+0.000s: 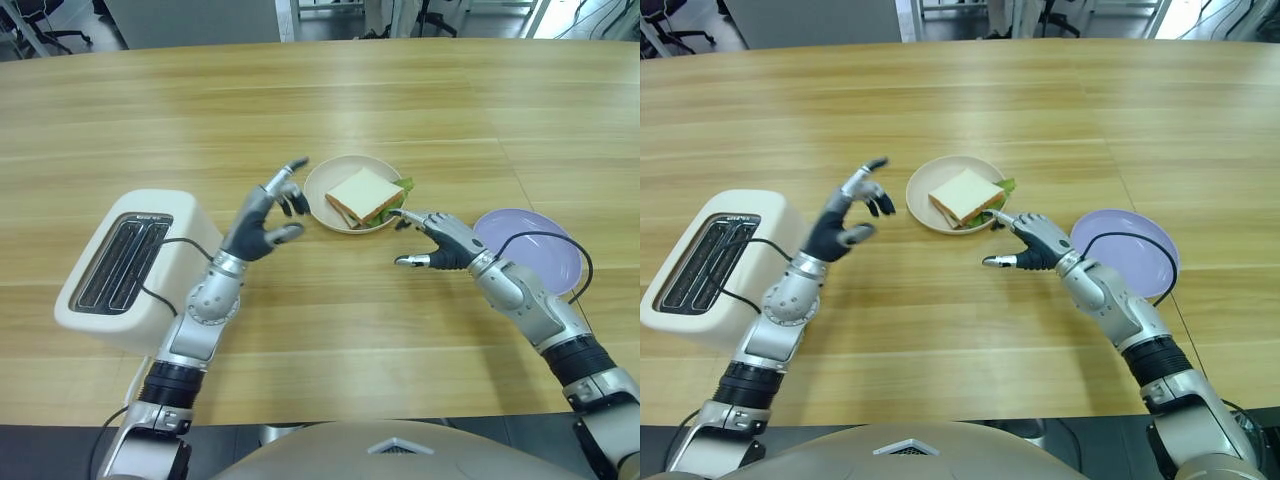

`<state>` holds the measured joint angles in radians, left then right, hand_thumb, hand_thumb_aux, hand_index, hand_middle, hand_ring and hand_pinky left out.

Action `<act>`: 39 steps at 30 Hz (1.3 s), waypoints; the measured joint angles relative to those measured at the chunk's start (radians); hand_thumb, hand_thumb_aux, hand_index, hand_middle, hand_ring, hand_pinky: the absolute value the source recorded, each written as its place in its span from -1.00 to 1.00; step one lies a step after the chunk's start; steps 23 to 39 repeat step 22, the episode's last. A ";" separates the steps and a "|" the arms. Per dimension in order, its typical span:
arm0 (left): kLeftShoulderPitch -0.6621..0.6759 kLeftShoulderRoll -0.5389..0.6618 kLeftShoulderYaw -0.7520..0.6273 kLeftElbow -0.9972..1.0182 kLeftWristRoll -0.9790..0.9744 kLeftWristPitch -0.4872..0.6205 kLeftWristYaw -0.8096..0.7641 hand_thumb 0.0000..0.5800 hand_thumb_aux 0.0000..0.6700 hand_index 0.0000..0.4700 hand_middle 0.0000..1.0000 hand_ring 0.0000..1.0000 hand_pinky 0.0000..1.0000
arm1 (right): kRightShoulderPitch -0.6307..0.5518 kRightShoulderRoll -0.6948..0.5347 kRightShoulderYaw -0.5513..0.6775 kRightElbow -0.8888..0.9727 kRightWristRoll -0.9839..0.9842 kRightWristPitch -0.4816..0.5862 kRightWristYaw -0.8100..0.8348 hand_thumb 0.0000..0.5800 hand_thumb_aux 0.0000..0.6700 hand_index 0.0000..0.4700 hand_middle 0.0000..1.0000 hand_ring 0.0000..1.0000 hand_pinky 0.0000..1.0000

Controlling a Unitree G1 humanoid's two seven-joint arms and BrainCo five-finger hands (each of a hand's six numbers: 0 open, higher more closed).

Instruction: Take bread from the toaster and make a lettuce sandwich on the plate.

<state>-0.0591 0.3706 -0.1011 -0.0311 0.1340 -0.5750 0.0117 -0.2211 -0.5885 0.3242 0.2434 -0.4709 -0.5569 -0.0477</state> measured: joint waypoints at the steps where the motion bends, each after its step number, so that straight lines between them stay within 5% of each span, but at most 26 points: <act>1: 0.007 -0.015 0.004 -0.001 -0.019 -0.004 0.001 -1.00 -1.00 -1.00 -1.00 -1.00 -1.00 | 0.003 0.020 -0.017 -0.007 0.020 -0.025 -0.021 -1.00 -1.00 -1.00 -1.00 -1.00 -1.00; 10: -0.002 -0.143 0.033 0.072 -0.070 -0.002 -0.022 -1.00 -1.00 -1.00 -1.00 -1.00 -1.00 | 0.010 0.113 -0.120 0.077 -0.104 -0.136 -0.279 -1.00 -1.00 -1.00 -1.00 -1.00 -1.00; 39: -0.001 -0.153 0.054 0.073 -0.060 0.008 -0.049 -1.00 -1.00 -1.00 -1.00 -1.00 -1.00 | -0.026 0.115 -0.094 0.101 -0.260 -0.128 -0.380 -1.00 -1.00 -1.00 -1.00 -1.00 -1.00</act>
